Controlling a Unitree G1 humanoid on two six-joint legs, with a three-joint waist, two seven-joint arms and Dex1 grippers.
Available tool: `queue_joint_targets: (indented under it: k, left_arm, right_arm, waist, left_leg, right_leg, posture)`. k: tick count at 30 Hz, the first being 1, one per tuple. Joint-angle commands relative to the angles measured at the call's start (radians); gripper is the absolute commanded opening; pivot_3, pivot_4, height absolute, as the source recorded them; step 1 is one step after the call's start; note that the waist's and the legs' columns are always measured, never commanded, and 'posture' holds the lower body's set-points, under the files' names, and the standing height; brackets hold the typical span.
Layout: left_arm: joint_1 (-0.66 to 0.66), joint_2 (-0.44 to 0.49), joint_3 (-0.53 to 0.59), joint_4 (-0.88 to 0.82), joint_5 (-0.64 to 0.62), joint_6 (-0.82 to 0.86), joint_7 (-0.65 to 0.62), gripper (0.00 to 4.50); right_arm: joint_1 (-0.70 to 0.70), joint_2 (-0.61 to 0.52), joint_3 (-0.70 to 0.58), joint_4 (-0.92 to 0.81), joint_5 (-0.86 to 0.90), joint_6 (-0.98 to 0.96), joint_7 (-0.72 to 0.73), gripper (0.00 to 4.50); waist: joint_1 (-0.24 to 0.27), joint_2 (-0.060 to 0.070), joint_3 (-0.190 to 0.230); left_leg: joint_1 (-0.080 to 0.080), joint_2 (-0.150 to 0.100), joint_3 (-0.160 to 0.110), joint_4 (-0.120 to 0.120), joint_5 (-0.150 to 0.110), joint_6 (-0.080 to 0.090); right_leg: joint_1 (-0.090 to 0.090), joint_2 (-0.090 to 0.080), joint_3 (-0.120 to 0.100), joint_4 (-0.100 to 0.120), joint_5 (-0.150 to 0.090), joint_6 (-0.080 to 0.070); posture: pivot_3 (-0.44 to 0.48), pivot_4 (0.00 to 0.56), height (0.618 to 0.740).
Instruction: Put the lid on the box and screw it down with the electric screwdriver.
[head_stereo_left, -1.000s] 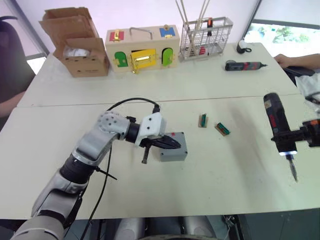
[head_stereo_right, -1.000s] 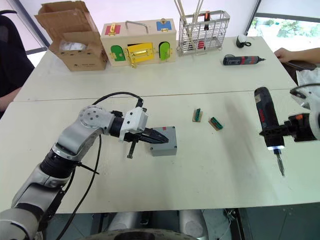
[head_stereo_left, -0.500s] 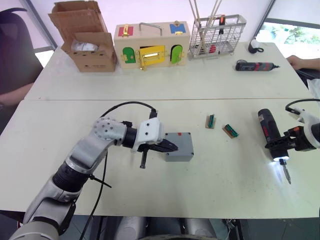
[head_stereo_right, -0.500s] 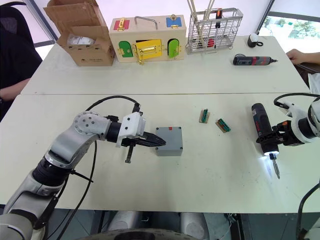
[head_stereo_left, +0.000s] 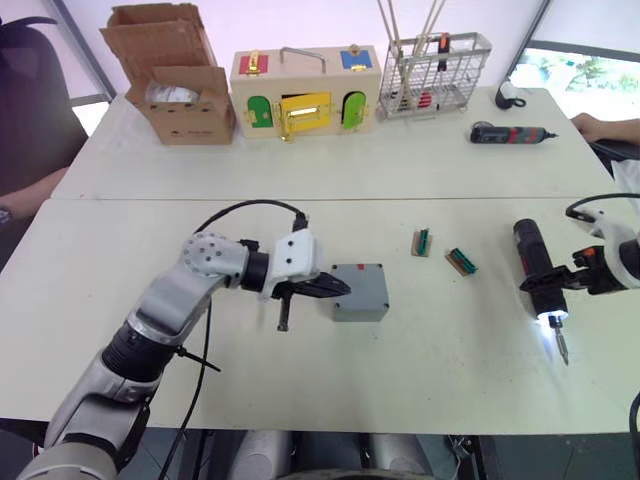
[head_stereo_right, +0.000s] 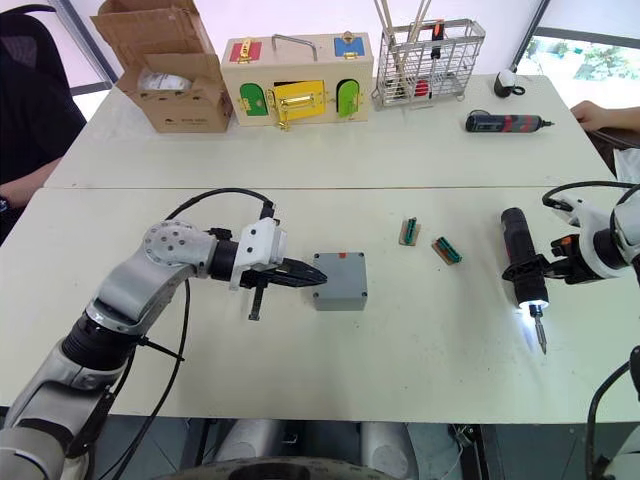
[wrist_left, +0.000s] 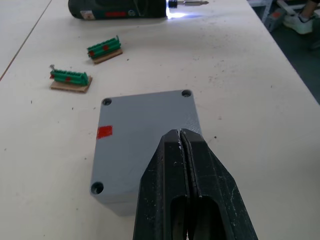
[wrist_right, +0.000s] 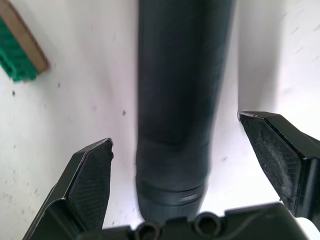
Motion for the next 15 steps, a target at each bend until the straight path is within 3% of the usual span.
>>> queue_joint_targets:
  k: [1,5,8,12,15]
  left_arm:
    - [-0.018,0.019,0.049,0.009,-0.013,-0.003,-0.001,0.0]
    - [-0.02,0.049,0.135,0.056,-0.072,0.053,0.0,0.0]
    - [-0.009,0.078,0.17,0.087,-0.081,0.082,0.007,0.0]
    - [0.028,0.119,0.165,0.113,-0.042,0.087,0.021,0.0]
    - [0.047,0.136,0.149,0.111,-0.019,0.079,0.022,0.0]
  right_arm:
    - [-0.06,-0.001,-0.101,-0.005,-0.016,-0.032,-0.044,4.48]
    - [-0.106,-0.013,-0.288,-0.208,0.05,-0.075,-0.095,4.48]
    - [0.095,-0.011,-0.437,-0.546,0.159,-0.025,-0.09,4.48]
    - [0.456,0.112,-0.626,-1.012,0.296,-0.03,-0.131,4.48]
    - [0.578,0.192,-0.662,-1.161,0.334,-0.029,-0.2,4.48]
  waist:
    - [-0.001,0.0,0.0]
    - [-0.005,0.001,0.0]
    - [0.0,-0.002,-0.001]
    - [0.006,-0.006,-0.003]
    - [0.006,-0.006,-0.002]
  left_leg:
    - [0.0,0.0,0.0,0.0,0.0,0.0]
    - [-0.001,0.0,0.001,-0.001,0.0,0.0]
    - [-0.002,0.002,-0.001,-0.002,0.0,0.0]
    - [-0.004,0.001,-0.008,0.0,-0.001,0.0]
    - [-0.005,-0.002,-0.007,0.002,0.0,0.0]
  right_leg:
    - [0.0,0.0,0.0,0.0,0.0,0.0]
    - [-0.003,0.0,0.001,0.002,0.0,0.0]
    - [-0.005,0.0,-0.001,0.003,0.0,0.0]
    - [-0.002,0.0,-0.005,0.003,0.0,0.0]
    - [-0.002,-0.001,-0.004,0.005,0.0,0.0]
  posture:
    - [0.0,0.15,0.74]
    - [0.0,0.15,0.74]
    - [0.0,0.15,0.74]
    - [0.0,0.15,0.74]
    - [0.0,0.15,0.74]
